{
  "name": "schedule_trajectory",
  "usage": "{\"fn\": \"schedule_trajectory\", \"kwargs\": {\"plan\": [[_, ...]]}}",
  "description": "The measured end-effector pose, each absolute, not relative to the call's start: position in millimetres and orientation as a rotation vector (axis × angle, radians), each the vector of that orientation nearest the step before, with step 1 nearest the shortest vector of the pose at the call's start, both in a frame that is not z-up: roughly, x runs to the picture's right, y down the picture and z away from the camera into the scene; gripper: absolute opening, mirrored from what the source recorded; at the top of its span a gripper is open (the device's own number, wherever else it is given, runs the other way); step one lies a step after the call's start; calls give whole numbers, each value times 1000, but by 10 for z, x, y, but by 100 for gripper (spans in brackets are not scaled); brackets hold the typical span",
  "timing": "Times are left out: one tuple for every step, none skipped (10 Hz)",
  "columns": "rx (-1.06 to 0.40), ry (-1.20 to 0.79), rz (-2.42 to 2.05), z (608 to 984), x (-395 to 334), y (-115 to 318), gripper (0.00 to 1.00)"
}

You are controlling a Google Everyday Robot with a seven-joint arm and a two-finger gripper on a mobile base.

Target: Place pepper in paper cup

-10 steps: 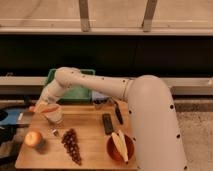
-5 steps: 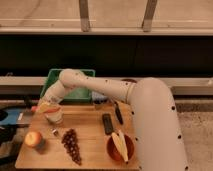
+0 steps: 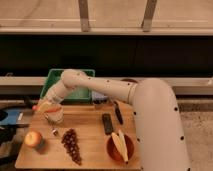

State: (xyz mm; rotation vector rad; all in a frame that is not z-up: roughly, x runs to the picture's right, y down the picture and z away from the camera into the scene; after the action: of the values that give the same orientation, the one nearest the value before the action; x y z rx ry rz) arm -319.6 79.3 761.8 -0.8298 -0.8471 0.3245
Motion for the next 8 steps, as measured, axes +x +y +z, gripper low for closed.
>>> {"fn": "schedule_trajectory", "kwargs": {"plan": [[-822, -844, 331, 7618, -3173, 782, 61], [-815, -843, 335, 7612, -3160, 768, 61], [-807, -841, 339, 7607, -3141, 754, 61], [-803, -840, 341, 7606, -3128, 750, 61], [-797, -840, 343, 7598, -3116, 738, 61], [-792, -839, 346, 7592, -3102, 728, 61], [-784, -838, 348, 7581, -3087, 712, 61], [-777, -837, 348, 7568, -3075, 697, 61]]}}
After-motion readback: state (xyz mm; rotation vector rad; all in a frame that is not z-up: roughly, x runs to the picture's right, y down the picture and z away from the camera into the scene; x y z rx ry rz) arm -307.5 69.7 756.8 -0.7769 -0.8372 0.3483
